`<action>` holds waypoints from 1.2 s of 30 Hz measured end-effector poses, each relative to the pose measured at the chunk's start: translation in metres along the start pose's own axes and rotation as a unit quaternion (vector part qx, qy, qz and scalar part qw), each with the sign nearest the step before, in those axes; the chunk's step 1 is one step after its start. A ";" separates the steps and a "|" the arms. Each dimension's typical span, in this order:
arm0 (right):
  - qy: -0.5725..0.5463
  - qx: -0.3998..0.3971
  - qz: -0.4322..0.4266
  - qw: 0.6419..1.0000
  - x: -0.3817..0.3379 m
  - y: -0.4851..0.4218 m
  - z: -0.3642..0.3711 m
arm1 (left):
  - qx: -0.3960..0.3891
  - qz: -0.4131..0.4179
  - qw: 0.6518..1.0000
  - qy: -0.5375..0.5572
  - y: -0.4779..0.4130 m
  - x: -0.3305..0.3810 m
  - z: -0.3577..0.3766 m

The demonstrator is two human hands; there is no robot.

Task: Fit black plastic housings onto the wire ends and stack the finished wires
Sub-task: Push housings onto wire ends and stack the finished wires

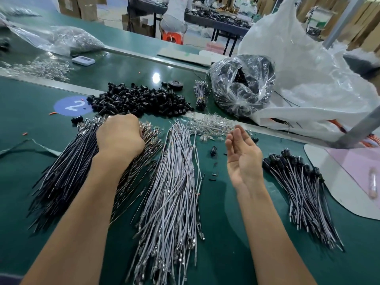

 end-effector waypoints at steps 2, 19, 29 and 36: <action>-0.026 -0.013 0.003 1.000 0.000 -0.001 0.002 | 0.020 -0.007 1.000 0.012 0.000 0.000 -0.002; -0.098 0.032 -0.029 0.994 -0.017 0.002 -0.013 | -0.092 0.058 0.801 0.589 0.012 0.040 0.006; 0.087 0.006 -0.190 0.978 -0.046 0.021 0.013 | -0.170 0.077 0.752 0.633 0.039 0.078 0.045; 0.082 0.019 -0.147 0.985 -0.036 0.019 0.012 | -0.099 0.130 0.794 0.585 0.040 0.078 0.046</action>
Point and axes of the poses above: each hand's wrist, its own y-axis away from the middle knuckle, its own z-axis out of the palm, x = y × z, the point moved 9 cm from there along -y, towards the middle knuckle, and after that the axes turned 9 degrees about y, right-handed, at the moved point
